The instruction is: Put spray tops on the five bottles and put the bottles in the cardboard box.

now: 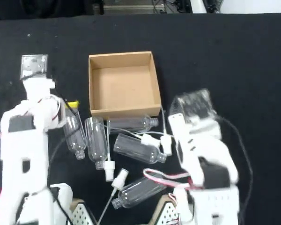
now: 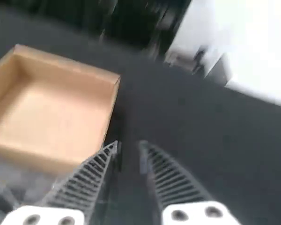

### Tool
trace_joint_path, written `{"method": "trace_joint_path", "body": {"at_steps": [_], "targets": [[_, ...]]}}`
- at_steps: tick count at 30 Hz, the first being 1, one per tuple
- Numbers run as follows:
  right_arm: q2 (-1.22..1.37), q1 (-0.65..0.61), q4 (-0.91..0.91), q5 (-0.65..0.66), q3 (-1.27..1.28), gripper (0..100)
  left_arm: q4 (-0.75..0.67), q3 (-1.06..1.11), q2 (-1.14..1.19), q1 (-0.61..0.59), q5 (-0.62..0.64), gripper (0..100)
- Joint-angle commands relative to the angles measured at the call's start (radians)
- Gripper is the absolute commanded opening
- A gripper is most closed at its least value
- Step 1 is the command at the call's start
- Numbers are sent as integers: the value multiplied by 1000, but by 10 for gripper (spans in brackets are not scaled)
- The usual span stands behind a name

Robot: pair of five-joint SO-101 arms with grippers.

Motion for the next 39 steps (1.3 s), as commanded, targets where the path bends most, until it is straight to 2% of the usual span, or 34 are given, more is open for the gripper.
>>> {"method": "trace_joint_path", "body": {"at_steps": [1, 7, 12, 17, 20, 26, 30, 34, 39], "targets": [[159, -32, -124, -6, 58, 204, 5, -108, 186, 16, 54, 338], [200, -37, -298, -6, 213, 215, -3, -209, 470, -5, 52, 339], [165, -37, -324, -6, 252, 215, 5, -283, 643, -162, 49, 339], [137, -38, -327, -6, 269, 215, 5, -297, 710, -325, 40, 339], [130, -38, -324, -6, 269, 215, 23, -325, 710, -414, -40, 339], [130, -38, -322, -6, 271, 215, 244, -527, 710, -513, -230, 338], [130, -38, -321, -6, 271, 215, 457, -763, 720, -469, -299, 338], [130, -38, -321, -6, 271, 215, 681, -898, 723, -334, -488, 338], [130, -38, -321, -6, 271, 215, 692, -845, 671, -170, -664, 338]]}}
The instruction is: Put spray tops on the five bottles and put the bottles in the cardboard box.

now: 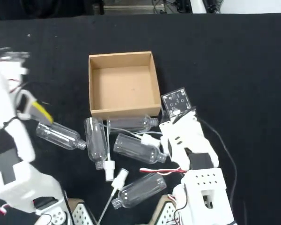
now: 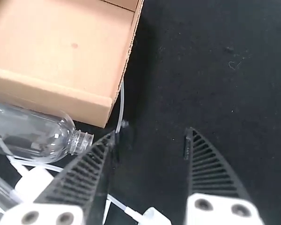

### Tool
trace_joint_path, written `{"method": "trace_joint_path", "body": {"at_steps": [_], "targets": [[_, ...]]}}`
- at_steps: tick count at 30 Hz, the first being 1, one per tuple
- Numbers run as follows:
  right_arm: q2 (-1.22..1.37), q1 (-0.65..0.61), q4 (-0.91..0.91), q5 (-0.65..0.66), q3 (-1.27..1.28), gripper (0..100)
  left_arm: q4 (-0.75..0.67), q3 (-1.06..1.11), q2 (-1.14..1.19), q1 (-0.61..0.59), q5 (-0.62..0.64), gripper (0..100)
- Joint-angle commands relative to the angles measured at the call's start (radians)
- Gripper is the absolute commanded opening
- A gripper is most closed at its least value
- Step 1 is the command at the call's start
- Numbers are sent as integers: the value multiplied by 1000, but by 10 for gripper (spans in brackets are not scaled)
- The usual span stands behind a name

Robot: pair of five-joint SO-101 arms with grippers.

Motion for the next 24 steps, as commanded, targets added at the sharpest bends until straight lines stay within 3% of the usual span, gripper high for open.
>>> {"method": "trace_joint_path", "body": {"at_steps": [1, 6, 10, 18, 24], "targets": [[-35, -25, -31, -5, -10, 215, 23, -5, -83, 124, -118, 338], [-35, -25, -31, -5, -8, 215, -92, 159, -150, 228, -308, 338], [-35, -25, -35, -5, -1, 215, -216, 305, -147, 240, -351, 338], [-35, -25, -35, -5, -1, 215, -635, 532, -132, 131, -344, 290], [-35, -25, -35, -5, -1, 215, -669, 561, -132, 48, -351, 309]]}}
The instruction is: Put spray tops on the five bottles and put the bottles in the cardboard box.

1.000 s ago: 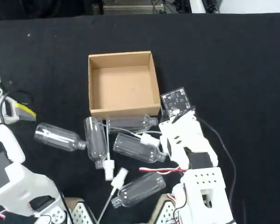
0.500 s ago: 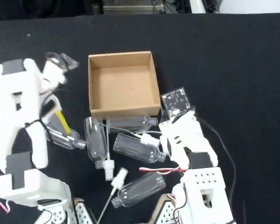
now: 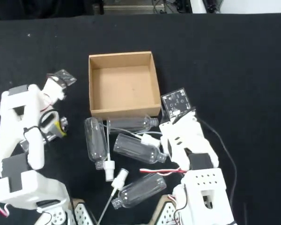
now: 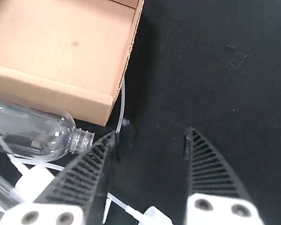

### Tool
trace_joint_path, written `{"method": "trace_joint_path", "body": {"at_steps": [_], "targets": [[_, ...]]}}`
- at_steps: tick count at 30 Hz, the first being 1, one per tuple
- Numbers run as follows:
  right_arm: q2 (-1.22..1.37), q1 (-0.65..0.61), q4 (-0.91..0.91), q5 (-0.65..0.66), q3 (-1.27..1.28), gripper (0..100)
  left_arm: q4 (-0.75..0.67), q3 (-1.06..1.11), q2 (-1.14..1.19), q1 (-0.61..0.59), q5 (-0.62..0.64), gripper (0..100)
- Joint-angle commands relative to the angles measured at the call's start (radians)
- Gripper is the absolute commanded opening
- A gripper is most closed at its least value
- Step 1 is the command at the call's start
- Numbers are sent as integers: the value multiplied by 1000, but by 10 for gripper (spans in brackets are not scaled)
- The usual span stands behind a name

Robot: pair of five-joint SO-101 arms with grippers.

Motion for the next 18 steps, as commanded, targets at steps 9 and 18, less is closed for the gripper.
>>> {"method": "trace_joint_path", "body": {"at_steps": [9, 18], "targets": [[-35, -25, -34, -5, -8, 215, -28, -10, -43, -171, -14, 315], [-36, -25, -34, -5, -10, 215, -29, -27, -43, -105, -3, 314]]}}
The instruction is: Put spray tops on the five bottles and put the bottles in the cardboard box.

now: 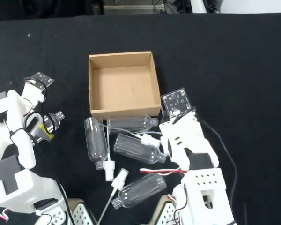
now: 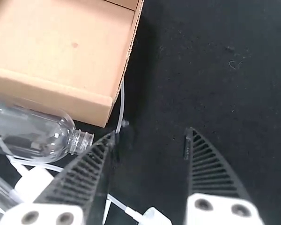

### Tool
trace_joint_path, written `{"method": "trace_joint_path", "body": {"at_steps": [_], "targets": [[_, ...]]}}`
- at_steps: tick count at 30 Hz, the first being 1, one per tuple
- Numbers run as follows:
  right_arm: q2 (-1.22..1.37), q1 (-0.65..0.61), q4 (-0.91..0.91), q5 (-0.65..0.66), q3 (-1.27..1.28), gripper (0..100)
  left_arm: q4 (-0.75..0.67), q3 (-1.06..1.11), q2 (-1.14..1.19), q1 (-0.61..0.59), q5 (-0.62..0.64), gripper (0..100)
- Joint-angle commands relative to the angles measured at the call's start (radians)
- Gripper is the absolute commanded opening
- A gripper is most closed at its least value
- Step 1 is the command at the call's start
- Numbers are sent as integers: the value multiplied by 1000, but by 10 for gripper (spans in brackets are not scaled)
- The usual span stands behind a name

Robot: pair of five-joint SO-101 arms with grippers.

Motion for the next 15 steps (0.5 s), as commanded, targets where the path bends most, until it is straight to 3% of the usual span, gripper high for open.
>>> {"method": "trace_joint_path", "body": {"at_steps": [1, 6, 15], "targets": [[-36, -25, -29, -5, -10, 215, -12, -36, -41, 65, 6, 313], [-36, -25, -29, -5, -7, 215, -48, -24, -40, 128, 44, 313], [-36, -25, -29, -5, -7, 215, -83, -16, 58, 124, 43, 313]]}}
